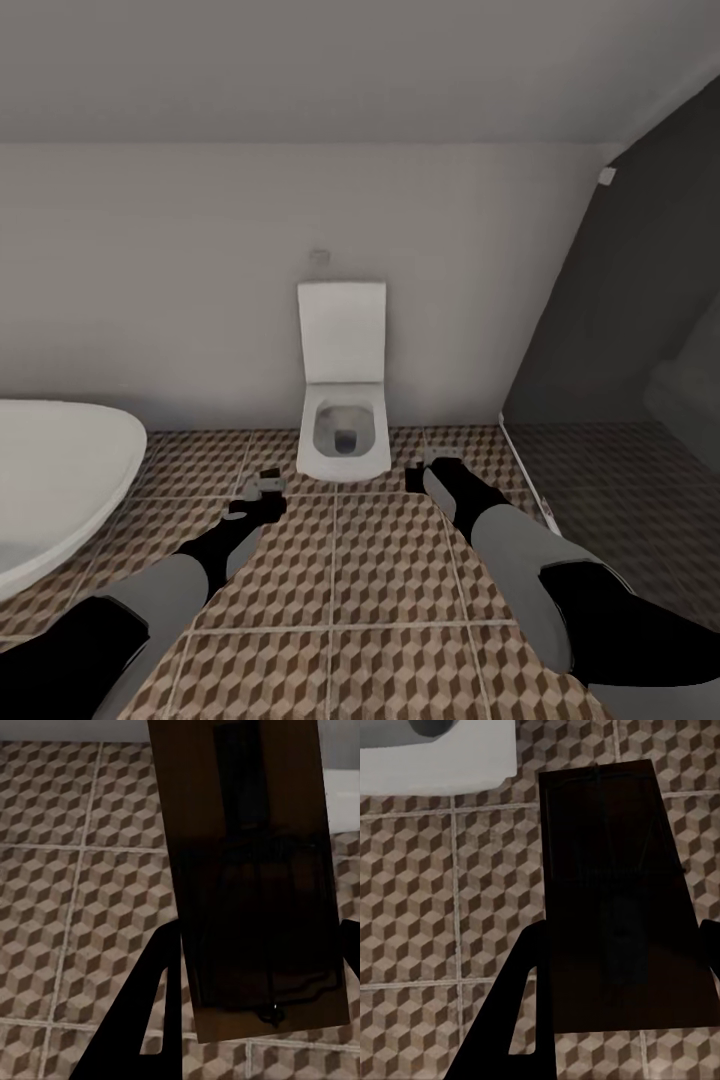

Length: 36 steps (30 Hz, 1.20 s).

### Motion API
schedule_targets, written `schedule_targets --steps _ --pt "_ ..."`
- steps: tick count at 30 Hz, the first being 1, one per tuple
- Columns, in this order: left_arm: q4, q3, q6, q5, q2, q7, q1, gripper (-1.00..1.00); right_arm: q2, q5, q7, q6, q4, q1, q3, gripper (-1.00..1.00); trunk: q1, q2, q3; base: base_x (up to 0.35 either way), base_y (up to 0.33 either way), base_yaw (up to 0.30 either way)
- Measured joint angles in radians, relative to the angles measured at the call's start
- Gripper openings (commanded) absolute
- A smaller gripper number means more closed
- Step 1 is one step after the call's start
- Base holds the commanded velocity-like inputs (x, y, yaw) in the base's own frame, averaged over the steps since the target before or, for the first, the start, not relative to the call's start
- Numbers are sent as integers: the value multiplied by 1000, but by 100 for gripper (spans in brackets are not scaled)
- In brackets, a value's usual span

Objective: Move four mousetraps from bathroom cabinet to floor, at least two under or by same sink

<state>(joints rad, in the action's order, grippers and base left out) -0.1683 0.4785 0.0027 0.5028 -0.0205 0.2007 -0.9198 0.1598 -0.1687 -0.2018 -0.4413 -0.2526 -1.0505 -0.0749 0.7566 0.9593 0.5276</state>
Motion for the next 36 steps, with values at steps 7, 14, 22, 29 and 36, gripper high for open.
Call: schedule_targets --steps 7,14,22,29,36 --pt "2 0 59 0 3 -1 0 -100 -1 1 -1 1 0 0 -1 -100 0 0 2 0 0 0" --pt "-128 0 452 -8 28 10 -5 -100 2 0 -1 4 6 0 -4 -100 0 0 2 0 0 0" --pt "-177 -3 652 -8 54 200 -91 -100 7 1 10 15 12 19 -4 -100 0 0 2 0 0 0" --pt "-140 -3 560 -6 56 212 -107 -100 6 3 12 30 -1 65 -4 -100 0 0 2 0 0 0" --pt "-64 -2 379 -4 18 214 -107 -100 8 3 12 31 -2 67 -5 -100 0 0 2 0 0 0"
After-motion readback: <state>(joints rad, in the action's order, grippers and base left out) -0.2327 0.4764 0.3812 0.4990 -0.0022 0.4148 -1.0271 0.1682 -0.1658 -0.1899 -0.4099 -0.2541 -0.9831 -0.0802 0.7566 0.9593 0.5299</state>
